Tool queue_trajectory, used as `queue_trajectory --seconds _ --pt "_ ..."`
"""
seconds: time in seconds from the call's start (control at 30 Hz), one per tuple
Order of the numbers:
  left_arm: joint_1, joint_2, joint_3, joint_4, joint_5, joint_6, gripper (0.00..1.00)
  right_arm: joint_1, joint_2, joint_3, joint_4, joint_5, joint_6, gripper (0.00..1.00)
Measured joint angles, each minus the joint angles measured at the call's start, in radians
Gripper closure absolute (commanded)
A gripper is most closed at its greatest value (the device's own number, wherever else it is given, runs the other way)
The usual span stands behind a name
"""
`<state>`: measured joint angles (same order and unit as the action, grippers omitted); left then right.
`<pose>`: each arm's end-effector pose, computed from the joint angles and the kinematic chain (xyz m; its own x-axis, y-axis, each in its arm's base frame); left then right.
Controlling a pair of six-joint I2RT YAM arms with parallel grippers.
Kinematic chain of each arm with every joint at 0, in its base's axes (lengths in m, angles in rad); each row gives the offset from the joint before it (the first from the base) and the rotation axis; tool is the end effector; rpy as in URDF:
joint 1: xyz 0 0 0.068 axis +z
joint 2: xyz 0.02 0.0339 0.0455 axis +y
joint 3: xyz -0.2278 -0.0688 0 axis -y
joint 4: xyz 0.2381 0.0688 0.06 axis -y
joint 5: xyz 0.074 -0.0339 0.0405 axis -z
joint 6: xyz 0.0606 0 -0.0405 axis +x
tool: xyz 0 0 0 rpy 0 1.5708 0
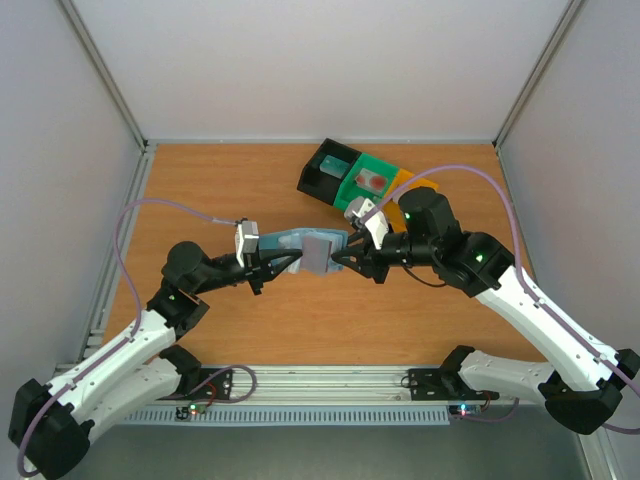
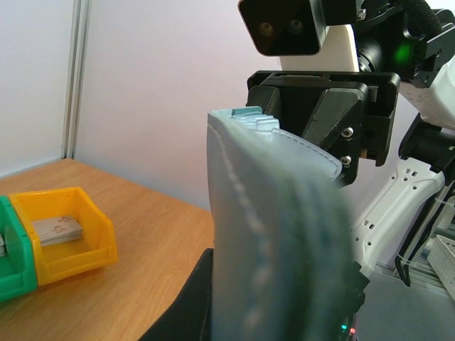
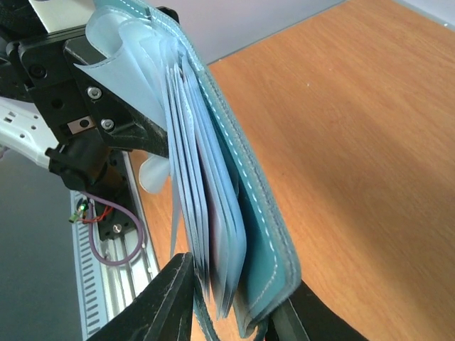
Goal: Take the credit cards out of the card holder
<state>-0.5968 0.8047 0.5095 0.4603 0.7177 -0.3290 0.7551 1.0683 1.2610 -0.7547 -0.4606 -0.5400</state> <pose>0.1640 -0.1596 0.2855 -0.1815 -0.1709 -0.9684 0.9524 0.2148 -0.2164 0.1571 0.1848 0.3493 0.1236 -0.5161 -0.8476 -0.9610 0.1506 -0.2319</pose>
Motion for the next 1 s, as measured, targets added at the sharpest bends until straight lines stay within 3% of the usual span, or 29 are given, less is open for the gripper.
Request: queue_trajectory --seconds 0.37,0.57,0.67,0.7,0.77,0.83,0.9,1.0 --pt "0.002 0.000 -0.001 0.000 0.008 0.000 1.00 0.000 0.016 -0.010 0.041 -0.011 0.038 0.71" --pt "0.006 0.000 -0.002 -0.001 0.007 0.000 1.00 0.000 0.055 -0.010 0.074 -0.040 0.050 0.78" --pt "0.008 0.000 -0.003 -0.001 0.000 0.000 0.99 0.000 0.061 -0.009 0.082 -0.071 0.059 0.92" --pt "0.010 0.000 -0.004 -0.001 -0.008 0.000 0.89 -0.002 0.064 -0.009 0.085 -0.086 0.063 0.96" --pt "0.014 0.000 -0.009 -0.003 -0.029 -0.006 0.49 -0.003 0.074 -0.003 0.087 -0.104 0.069 0.99" --pt "0.012 0.000 -0.009 -0.006 -0.045 -0.004 0.28 -0.003 0.092 0.009 0.085 -0.088 0.085 0.99" --pt "0.007 -0.001 -0.009 -0.008 -0.073 0.004 0.16 -0.003 0.109 0.023 0.076 -0.034 0.095 0.99" --pt "0.005 -0.005 -0.010 -0.022 -0.129 0.040 0.13 -0.002 0.132 0.064 0.010 0.127 0.120 0.99"
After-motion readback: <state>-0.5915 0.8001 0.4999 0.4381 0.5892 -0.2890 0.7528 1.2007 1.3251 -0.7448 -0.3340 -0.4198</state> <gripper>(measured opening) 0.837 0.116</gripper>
